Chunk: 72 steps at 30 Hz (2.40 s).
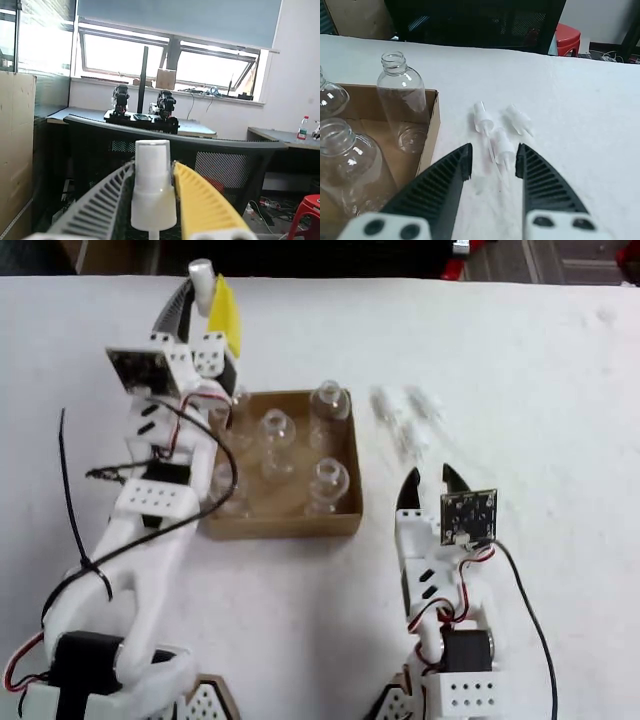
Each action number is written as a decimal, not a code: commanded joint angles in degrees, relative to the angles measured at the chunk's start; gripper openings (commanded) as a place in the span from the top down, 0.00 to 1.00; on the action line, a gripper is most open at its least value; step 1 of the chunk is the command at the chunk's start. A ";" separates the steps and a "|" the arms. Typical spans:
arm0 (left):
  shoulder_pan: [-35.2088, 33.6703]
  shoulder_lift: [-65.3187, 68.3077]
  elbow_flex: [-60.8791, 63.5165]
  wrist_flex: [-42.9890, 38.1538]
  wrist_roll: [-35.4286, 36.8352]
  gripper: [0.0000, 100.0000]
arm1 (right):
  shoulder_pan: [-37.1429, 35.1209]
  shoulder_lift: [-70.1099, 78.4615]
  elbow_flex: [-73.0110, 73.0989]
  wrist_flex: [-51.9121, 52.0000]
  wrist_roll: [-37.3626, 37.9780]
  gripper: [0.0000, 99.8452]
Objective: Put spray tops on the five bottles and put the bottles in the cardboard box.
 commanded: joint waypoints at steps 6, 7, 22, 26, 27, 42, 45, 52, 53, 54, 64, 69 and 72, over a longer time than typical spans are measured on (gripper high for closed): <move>0.48 -0.04 6.24 -10.81 -2.37 0.98 | 0.57 -0.22 0.26 -1.27 0.70 0.87; 0.48 -0.13 6.59 -10.81 -2.37 0.98 | 0.57 -0.22 0.26 -1.27 0.70 0.87; 0.84 10.77 8.53 -21.10 -2.55 0.98 | 0.57 -0.22 0.26 -1.27 0.70 0.87; 1.19 11.21 10.29 -21.63 -2.55 0.98 | 0.57 -0.22 0.26 -1.27 0.70 0.87; 1.19 11.21 10.81 -21.63 -2.55 0.98 | 0.57 -0.22 0.26 -1.27 0.70 0.87; 0.57 11.03 13.36 -21.36 -2.37 0.86 | 0.57 -0.22 0.26 -1.27 0.70 0.87; 0.57 11.03 13.45 -21.36 -2.46 0.89 | 0.57 -0.22 0.26 -1.27 0.70 0.87; 0.84 6.90 13.19 -15.65 -2.11 0.89 | 0.57 -0.22 0.26 -1.27 0.70 0.87; 0.66 4.26 12.84 -11.34 -2.11 0.89 | 0.57 -0.22 0.26 -1.27 0.70 0.87; 0.66 1.01 12.04 -5.63 -2.02 0.89 | 0.57 -0.22 0.26 -1.27 0.70 0.87; 0.57 -17.98 -18.73 69.63 0.79 0.89 | 0.57 -0.22 0.09 -1.36 0.70 0.87; -0.22 -7.34 -24.70 74.99 0.79 0.89 | 0.57 -0.22 0.09 -1.27 0.70 0.87; -0.22 -2.51 -26.20 74.99 0.97 0.89 | 0.57 -0.22 0.09 -1.27 0.70 0.87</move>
